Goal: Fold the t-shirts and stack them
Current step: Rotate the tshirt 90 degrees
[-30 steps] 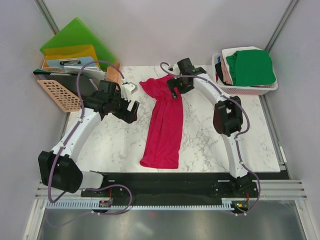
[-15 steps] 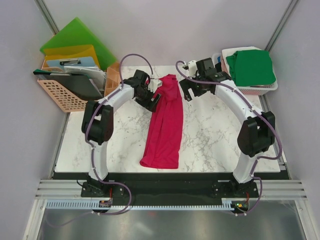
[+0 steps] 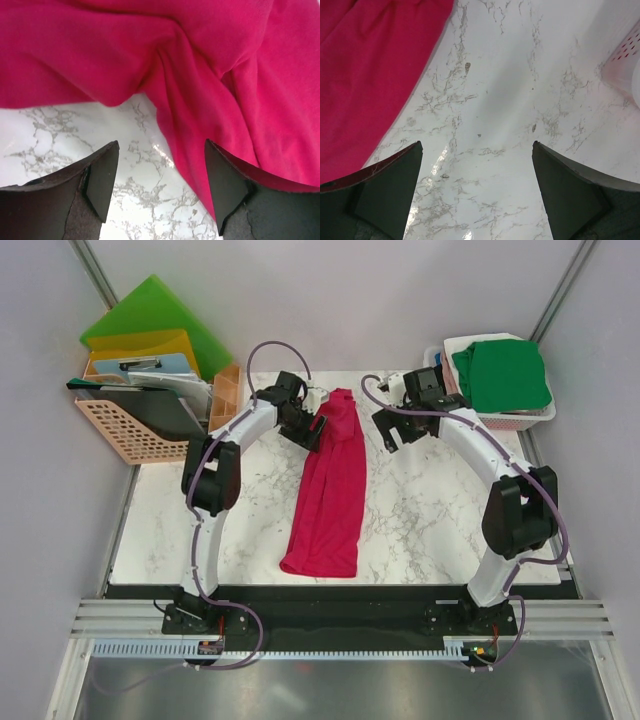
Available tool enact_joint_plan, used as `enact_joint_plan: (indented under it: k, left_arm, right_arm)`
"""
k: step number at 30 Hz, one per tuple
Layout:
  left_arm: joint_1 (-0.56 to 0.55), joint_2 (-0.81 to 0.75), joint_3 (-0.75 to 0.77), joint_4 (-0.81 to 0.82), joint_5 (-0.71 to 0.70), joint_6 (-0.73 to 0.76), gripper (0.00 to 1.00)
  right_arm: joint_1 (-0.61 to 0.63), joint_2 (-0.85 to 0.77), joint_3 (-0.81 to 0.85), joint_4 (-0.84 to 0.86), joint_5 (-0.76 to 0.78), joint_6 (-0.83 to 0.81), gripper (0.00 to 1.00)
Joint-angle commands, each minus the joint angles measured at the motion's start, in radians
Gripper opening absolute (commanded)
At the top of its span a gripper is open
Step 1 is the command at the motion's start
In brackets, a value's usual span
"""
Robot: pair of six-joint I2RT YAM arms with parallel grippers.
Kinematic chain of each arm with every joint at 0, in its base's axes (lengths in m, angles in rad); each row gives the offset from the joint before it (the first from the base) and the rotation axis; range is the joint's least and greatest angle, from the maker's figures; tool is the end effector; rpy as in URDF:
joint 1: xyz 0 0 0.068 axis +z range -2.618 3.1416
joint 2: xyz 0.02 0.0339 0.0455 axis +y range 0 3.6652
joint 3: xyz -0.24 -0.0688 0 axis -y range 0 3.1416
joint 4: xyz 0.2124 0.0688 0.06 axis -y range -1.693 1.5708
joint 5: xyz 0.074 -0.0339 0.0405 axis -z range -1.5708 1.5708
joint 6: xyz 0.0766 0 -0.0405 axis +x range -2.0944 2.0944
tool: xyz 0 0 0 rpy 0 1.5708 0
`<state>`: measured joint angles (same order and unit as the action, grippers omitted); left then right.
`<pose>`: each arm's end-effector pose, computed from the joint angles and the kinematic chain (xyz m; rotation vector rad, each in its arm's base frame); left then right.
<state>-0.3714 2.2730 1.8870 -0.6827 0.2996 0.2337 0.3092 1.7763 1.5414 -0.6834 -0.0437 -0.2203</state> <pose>0.4253 -0.1899 0.1433 0.8802 2.4784 -0.4421 0.3618 0.1191 0.2378 -0.6694 2.3985 0.0918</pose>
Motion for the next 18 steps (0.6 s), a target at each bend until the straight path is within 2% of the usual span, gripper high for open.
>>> enact_joint_plan:
  k: [1, 6, 8, 9, 11, 13, 14, 18]
  left_arm:
    - [-0.009, 0.037, 0.072, -0.038, 0.062, -0.051, 0.75]
    - [-0.014, 0.092, 0.104, -0.075, 0.078, -0.057, 0.73]
    - [-0.015, 0.105, 0.115, -0.08, 0.066, -0.054, 0.69]
    - [-0.014, 0.114, 0.119, -0.083, 0.064, -0.051, 0.62]
    - [-0.014, 0.123, 0.133, -0.093, 0.064, -0.053, 0.55]
    - [-0.015, 0.134, 0.145, -0.103, 0.073, -0.053, 0.39]
    - [-0.015, 0.135, 0.147, -0.106, 0.073, -0.051, 0.03]
    - [-0.015, 0.132, 0.139, -0.117, 0.044, -0.048, 0.02]
  right_arm:
    - [-0.025, -0.052, -0.017, 0.047, 0.019, -0.017, 0.98]
    - [-0.051, -0.054, -0.029, 0.058, 0.013, -0.025, 0.98]
    - [-0.062, -0.058, -0.03, 0.059, 0.001, -0.022, 0.98]
    - [-0.067, -0.06, -0.032, 0.062, -0.004, -0.022, 0.98]
    - [-0.07, -0.066, -0.038, 0.064, -0.008, -0.025, 0.98]
    - [-0.076, -0.069, -0.043, 0.064, -0.005, -0.027, 0.98]
    - [-0.076, -0.071, -0.044, 0.064, -0.008, -0.028, 0.98]
    - [-0.078, -0.071, -0.052, 0.064, -0.016, -0.028, 0.98]
